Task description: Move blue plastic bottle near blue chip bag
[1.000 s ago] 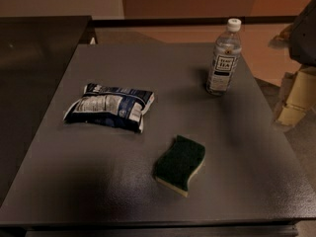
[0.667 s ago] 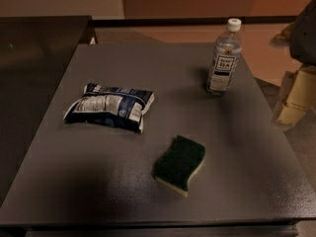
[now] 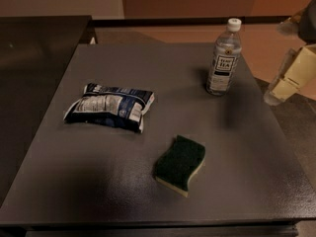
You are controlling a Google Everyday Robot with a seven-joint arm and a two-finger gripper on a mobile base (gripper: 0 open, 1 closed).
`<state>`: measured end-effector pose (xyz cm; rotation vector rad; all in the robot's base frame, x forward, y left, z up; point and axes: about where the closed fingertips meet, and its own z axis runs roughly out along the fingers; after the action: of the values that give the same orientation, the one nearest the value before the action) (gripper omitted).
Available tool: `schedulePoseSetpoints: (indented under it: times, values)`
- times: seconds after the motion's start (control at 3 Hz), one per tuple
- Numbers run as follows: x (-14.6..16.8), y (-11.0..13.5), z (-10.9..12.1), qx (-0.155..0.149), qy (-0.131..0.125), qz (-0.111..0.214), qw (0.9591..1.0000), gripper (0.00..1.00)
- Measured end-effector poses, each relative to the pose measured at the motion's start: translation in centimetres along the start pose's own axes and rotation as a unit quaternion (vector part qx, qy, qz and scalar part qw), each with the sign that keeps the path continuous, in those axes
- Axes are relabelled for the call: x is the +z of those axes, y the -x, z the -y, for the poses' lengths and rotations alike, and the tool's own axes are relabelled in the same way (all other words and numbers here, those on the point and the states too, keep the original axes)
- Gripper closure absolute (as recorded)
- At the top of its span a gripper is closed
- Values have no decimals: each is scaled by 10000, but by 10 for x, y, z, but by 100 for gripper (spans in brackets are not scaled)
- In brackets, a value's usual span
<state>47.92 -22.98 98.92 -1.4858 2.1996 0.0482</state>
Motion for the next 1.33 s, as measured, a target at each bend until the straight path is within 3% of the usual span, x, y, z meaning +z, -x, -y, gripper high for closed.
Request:
schedulePoseSetpoints:
  times: [0.33,0.67,1.33]
  values:
    - [6,4,31,377,-21,631,9973,0]
    - [24,13,55,605,53,1176,9912,0]
    - [72,23,77,939,187,1845,9782,0]
